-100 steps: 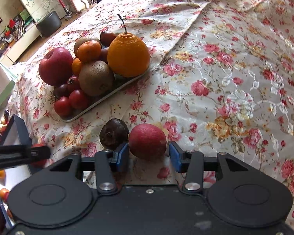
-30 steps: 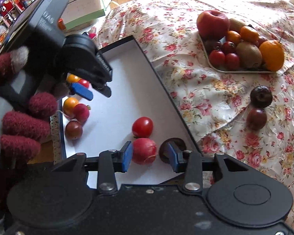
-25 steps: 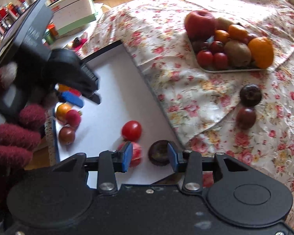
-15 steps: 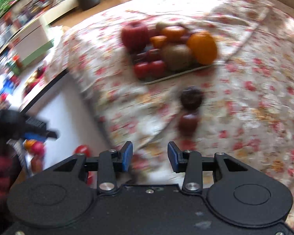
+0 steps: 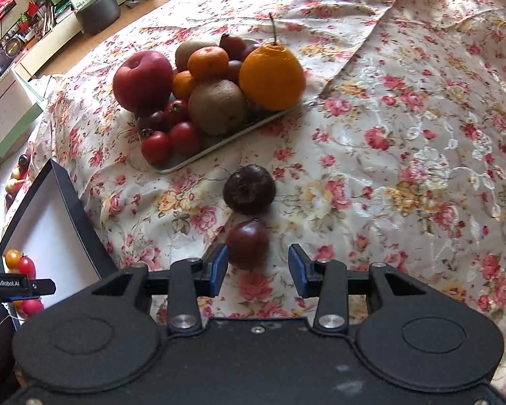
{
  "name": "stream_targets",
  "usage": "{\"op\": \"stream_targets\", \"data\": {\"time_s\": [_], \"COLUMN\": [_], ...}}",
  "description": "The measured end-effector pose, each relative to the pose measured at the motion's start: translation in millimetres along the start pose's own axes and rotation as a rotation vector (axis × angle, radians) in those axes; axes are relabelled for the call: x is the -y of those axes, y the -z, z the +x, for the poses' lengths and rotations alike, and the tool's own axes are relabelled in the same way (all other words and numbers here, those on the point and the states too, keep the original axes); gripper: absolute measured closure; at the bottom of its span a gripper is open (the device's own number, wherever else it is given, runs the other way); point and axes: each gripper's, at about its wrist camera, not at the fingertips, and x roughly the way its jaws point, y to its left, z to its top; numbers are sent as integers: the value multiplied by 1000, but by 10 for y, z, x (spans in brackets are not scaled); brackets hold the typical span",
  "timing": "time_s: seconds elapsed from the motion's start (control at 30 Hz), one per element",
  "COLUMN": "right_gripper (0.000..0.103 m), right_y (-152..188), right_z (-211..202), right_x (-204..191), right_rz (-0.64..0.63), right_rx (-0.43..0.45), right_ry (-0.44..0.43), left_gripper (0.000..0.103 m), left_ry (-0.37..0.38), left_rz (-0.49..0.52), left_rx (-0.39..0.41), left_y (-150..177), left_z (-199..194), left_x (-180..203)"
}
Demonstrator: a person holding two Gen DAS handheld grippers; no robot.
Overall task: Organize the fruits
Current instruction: 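Reach the right gripper to the dark-red plum and close on it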
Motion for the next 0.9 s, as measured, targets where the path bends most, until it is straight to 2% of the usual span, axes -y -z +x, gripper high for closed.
{"op": "stream_targets", "data": {"time_s": [0.4,0.43,0.47,0.67,0.77,0.9], "right_gripper": [60,60,66,67,67,67], "right_y": [-20,-15,-11,14,4,14], "right_z": [315,342,358,240,137,-18], "right_x": [-162,-160,-159,-48,143,505], "right_rz": [-32,-31,-29,-38,5,84], "right_rx": [-40,-43,-44,-10,8,33], "right_ry": [57,62,67,54,54,61], "left_gripper": [62,62,62,62,62,62], "left_ry": [3,5,6,9,59,153], "left_rz": [14,19,23,113,163,227], "left_rx": [7,11,17,82,107,84], "left_y": [17,22,28,59,90,112], "left_z": [-22,-29,-40,-194,-309,-364], "left_x": [16,23,32,281,515,969]}}
